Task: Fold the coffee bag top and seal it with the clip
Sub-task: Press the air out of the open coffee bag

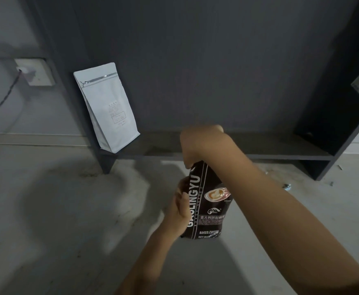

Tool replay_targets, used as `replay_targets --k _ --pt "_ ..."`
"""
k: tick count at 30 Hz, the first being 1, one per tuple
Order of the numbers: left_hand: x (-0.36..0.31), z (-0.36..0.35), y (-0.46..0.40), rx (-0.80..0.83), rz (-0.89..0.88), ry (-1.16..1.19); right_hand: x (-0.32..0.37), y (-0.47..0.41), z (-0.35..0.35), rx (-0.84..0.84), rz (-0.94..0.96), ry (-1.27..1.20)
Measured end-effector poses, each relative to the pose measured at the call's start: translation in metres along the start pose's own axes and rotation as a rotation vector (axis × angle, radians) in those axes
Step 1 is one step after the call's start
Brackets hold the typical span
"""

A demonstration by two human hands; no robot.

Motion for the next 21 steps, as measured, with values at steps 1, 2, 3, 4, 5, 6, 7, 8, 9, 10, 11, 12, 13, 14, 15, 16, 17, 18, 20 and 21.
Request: replay_targets --k 1,2,3,4,5,6,7,8,9,10,11,12,13,14,15,16,17,18,20,21 --pt "0.004 -0.005 0.001 0.019 0.016 0.001 0.001 0.0 -0.003 0.021 -0.004 0.019" --pt "0.008 -0.009 0.002 0.024 0.045 0.001 0.0 0.001 -0.006 0.033 -0.014 0.033" --pt "0.01 -0.011 0.001 0.014 0.06 -0.022 -0.002 0.003 -0.007 0.037 -0.033 0.036" --pt "0.01 -0.011 0.0 -0.014 0.055 -0.061 -0.005 0.005 -0.006 0.028 -0.053 0.025" --pt "0.011 -0.011 -0.001 -0.052 0.037 -0.117 -0.009 0.007 -0.005 0.019 -0.071 0.006" --pt "0.011 -0.01 -0.002 -0.083 0.015 -0.159 -0.013 0.009 -0.002 0.012 -0.083 -0.015" --pt "0.01 -0.01 -0.002 -0.103 -0.004 -0.187 -0.016 0.011 0.0 0.011 -0.086 -0.029" --pt "0.008 -0.009 -0.001 -0.113 -0.018 -0.207 -0.019 0.013 0.002 0.012 -0.076 -0.033" --pt "0.006 -0.009 -0.001 -0.118 -0.032 -0.226 -0.02 0.015 0.005 0.017 -0.053 -0.031" --pt "0.004 -0.009 -0.001 -0.118 -0.049 -0.246 -0.02 0.019 0.006 0.027 -0.022 -0.03" --pt "0.0 -0.01 -0.001 -0.117 -0.069 -0.27 -0.02 0.022 0.007 0.034 0.01 -0.027" --pt "-0.004 -0.011 0.0 -0.117 -0.084 -0.289 -0.02 0.025 0.007 0.033 0.04 -0.018" --pt "-0.007 -0.012 0.001 -0.12 -0.094 -0.301 -0.02 0.027 0.008 0.026 0.066 -0.005" --pt "-0.009 -0.012 0.001 -0.122 -0.099 -0.305 -0.019 0.029 0.008 0.02 0.087 0.006" --pt "-0.009 -0.014 0.001 -0.122 -0.098 -0.3 -0.02 0.029 0.007 0.01 0.101 0.017" --pt "-0.008 -0.015 0.001 -0.121 -0.096 -0.29 -0.021 0.029 0.006 -0.007 0.105 0.029" --pt "-0.006 -0.016 0.0 -0.123 -0.093 -0.282 -0.022 0.026 0.005 -0.037 0.102 0.042" --pt "-0.005 -0.016 0.001 -0.13 -0.093 -0.275 -0.025 0.024 0.004 -0.071 0.096 0.045" --pt "-0.003 -0.015 0.002 -0.14 -0.092 -0.254 -0.026 0.02 0.004 -0.142 0.12 0.031" --pt "-0.002 -0.015 0.003 -0.143 -0.086 -0.243 -0.024 0.018 0.004 -0.182 0.154 0.017"
Point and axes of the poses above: each hand's wrist, its own y-axis away from the middle knuckle, its own z-axis out of the back of the hand, x = y × z, the point moved 7 cm from there along -y, towards the middle knuckle, and after that the axes turned 1 degree about -y, right-handed, at the moved point
